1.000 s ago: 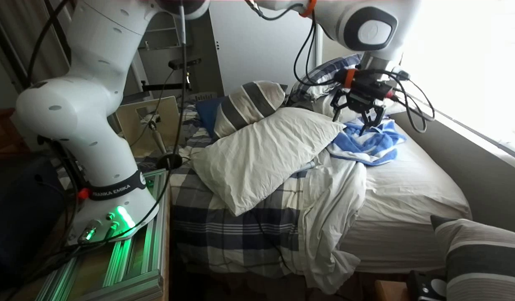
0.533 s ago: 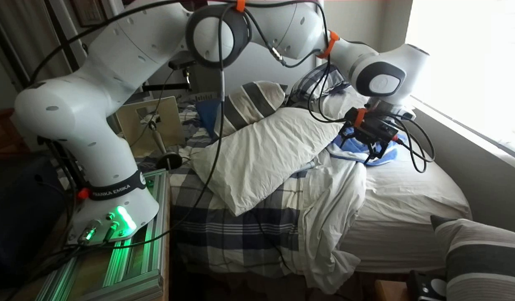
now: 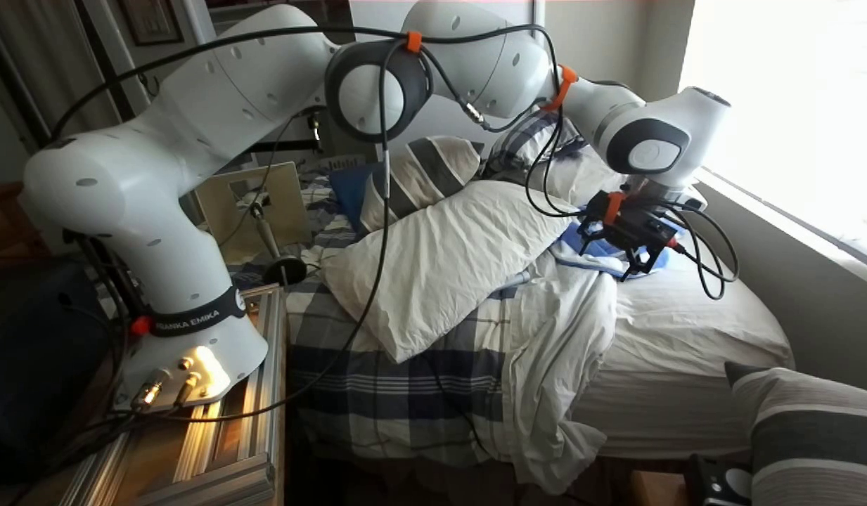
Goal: Pull the beddings on the bed a little downwards
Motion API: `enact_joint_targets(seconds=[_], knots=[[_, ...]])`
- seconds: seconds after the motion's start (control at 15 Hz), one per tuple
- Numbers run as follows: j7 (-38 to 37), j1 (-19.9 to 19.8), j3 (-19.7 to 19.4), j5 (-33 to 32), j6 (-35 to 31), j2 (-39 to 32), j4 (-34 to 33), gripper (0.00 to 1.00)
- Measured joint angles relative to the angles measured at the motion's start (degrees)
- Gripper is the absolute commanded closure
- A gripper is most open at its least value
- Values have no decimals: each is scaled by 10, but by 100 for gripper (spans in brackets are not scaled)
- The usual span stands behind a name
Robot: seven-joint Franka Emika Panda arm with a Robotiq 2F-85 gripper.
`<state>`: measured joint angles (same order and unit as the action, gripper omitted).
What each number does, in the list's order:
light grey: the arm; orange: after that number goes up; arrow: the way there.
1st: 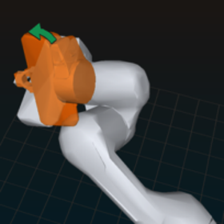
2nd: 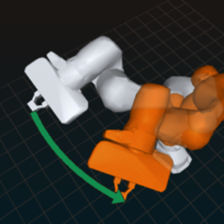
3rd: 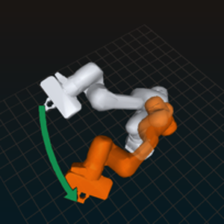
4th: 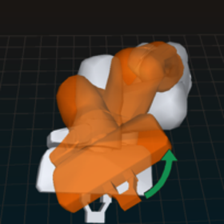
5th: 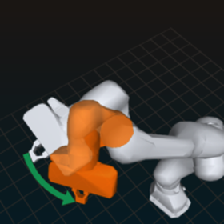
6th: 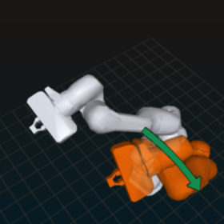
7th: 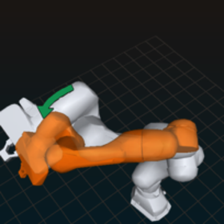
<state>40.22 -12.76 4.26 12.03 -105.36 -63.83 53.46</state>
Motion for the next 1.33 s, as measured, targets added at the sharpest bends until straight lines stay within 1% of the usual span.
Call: enact_joint_targets(seconds=[0.47, 0.73, 1.0, 1.13, 1.33], knots=[[3, 0, 3, -1, -4, -8, -5, 0], [6, 0, 22, -1, -16, -65, -48, 0], [6, 1, 35, -1, -60, -132, -98, 0], [9, 1, 39, -1, -94, -162, -125, 0], [33, 5, 39, -3, -147, -195, -160, 0]])
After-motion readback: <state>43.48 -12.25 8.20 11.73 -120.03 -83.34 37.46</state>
